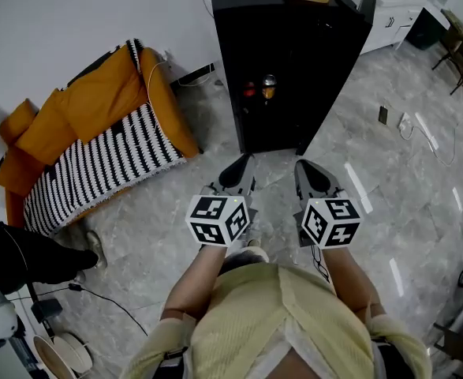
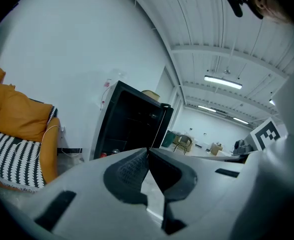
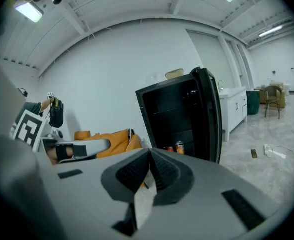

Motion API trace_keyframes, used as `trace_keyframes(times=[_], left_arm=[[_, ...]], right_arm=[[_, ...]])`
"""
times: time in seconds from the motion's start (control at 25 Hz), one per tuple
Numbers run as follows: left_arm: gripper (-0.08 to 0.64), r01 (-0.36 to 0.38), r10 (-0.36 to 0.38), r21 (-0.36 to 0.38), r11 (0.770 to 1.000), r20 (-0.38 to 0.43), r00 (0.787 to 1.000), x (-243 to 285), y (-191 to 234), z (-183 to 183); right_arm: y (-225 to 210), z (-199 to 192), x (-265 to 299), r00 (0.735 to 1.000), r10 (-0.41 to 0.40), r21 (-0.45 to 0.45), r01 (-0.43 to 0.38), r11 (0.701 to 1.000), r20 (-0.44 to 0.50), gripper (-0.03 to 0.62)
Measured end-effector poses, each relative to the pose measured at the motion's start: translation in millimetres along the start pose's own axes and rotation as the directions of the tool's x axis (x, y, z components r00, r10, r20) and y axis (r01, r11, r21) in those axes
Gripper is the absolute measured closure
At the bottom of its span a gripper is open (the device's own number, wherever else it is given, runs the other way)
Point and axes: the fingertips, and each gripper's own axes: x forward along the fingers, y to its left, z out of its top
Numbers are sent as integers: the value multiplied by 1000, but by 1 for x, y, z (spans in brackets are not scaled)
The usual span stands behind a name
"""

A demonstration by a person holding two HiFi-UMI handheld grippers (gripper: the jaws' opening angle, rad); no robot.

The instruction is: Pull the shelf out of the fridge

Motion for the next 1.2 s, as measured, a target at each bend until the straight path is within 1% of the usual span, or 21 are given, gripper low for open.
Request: trace_keyframes(times=[0.4, 0.6, 0.72, 0.92, 1.08, 1.2], left_arm=[[528, 53, -53, 20, 998, -15, 998, 16, 31, 10], [528, 80, -79, 23, 997, -16, 997, 29, 28, 12], [528, 88, -87, 29, 996, -12, 996, 38, 29, 17], [528, 75, -75, 4, 997, 29, 997, 58, 35, 31], [528, 41, -40, -18, 999, 52, 998, 80, 44, 41], [528, 22, -20, -39, 999, 57, 998, 101, 44, 42]], right_arm=[[12, 7, 37, 999, -47, -14, 47, 999, 4, 563], [4, 13, 46, 998, -66, -13, 66, 998, 12, 563], [-2, 23, 54, 997, -68, -8, 68, 998, 33, 563], [-19, 36, 74, 995, -77, -5, 78, 997, 56, 563], [-29, 45, 94, 996, -74, -8, 74, 997, 55, 563], [-40, 51, 106, 997, -56, -15, 57, 998, 49, 563]])
